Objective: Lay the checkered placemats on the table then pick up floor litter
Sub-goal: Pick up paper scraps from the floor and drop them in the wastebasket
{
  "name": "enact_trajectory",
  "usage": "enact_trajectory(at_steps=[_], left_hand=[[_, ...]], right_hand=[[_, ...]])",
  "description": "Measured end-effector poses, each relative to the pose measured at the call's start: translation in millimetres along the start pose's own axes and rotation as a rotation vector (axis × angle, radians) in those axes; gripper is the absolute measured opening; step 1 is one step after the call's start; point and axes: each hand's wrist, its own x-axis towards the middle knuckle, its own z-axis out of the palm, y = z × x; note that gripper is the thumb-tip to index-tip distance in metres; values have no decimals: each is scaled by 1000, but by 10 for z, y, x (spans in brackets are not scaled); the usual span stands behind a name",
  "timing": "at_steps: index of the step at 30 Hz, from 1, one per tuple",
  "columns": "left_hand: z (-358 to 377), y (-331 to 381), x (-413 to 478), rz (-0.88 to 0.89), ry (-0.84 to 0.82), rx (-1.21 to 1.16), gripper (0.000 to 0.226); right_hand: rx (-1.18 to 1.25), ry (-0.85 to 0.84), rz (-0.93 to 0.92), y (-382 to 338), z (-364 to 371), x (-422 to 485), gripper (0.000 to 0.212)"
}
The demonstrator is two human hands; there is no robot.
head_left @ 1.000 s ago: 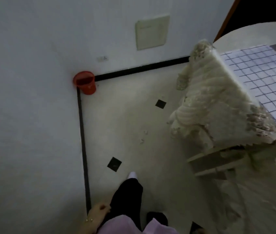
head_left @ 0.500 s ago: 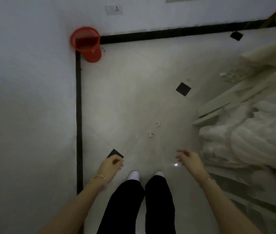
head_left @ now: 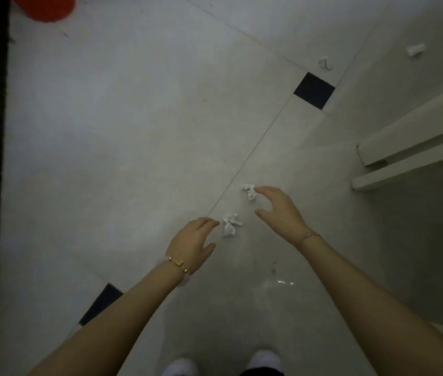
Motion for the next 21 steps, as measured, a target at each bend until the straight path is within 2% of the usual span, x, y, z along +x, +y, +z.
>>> enact_trajectory(at_steps=[4,7,9,11,14,17,21], left_hand=[[368,-197,412,240,116,162,56],[531,-215,538,296,221,270,42],[570,-183,547,279,217,306,30],[563,-154,480,224,201,264,25],[365,-1,112,7,185,-44,35],[-182,310,-447,-243,193,-351,32],[-1178,866,-1281,-422,237,-608,20]], right_hand=[[-109,9,-34,248,292,463,55],[-113,114,-46,354,407,598,40],[-79,170,-11,394,421,603,24],[-43,170,36,400,381,493,18],[36,175,122,335,212,58,16],[172,193,198,105,-117,-599,6],[392,251,258,-474,-734,-1592,5]])
